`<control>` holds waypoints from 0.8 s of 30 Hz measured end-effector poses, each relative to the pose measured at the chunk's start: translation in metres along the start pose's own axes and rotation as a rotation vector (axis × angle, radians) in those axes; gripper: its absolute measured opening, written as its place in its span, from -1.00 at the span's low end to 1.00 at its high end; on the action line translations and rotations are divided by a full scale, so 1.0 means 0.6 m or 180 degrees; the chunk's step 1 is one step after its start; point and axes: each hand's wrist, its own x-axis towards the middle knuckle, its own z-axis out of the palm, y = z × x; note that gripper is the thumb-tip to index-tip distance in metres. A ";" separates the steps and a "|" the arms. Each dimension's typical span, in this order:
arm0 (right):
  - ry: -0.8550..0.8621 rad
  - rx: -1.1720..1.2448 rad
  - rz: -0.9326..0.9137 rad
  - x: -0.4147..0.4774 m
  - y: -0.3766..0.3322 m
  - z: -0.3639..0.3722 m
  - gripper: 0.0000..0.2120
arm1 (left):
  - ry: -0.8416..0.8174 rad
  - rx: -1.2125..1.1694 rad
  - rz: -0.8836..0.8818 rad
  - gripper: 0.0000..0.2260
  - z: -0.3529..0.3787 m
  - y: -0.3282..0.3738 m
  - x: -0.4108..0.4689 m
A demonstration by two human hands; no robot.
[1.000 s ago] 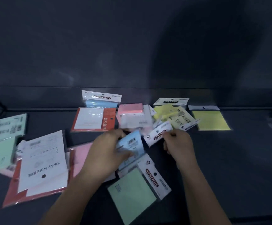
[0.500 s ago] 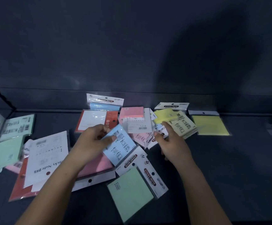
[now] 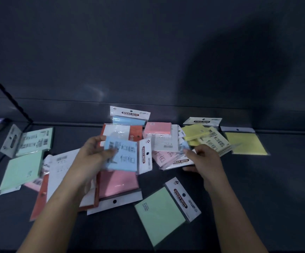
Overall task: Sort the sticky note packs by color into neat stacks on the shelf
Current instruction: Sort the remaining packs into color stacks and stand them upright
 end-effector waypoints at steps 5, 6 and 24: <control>0.0533 0.0723 -0.0170 -0.031 -0.026 -0.002 -0.82 | -0.0151 0.0026 -0.0135 -0.65 -0.011 -0.024 0.002; 0.0724 0.0834 -0.0272 -0.039 -0.031 -0.005 -0.81 | -0.0132 0.0039 -0.0139 -0.69 -0.014 -0.026 0.003; -0.0771 0.2012 0.0651 -0.085 -0.035 0.070 -0.50 | -0.0184 0.1086 0.0360 -0.76 -0.033 -0.042 0.012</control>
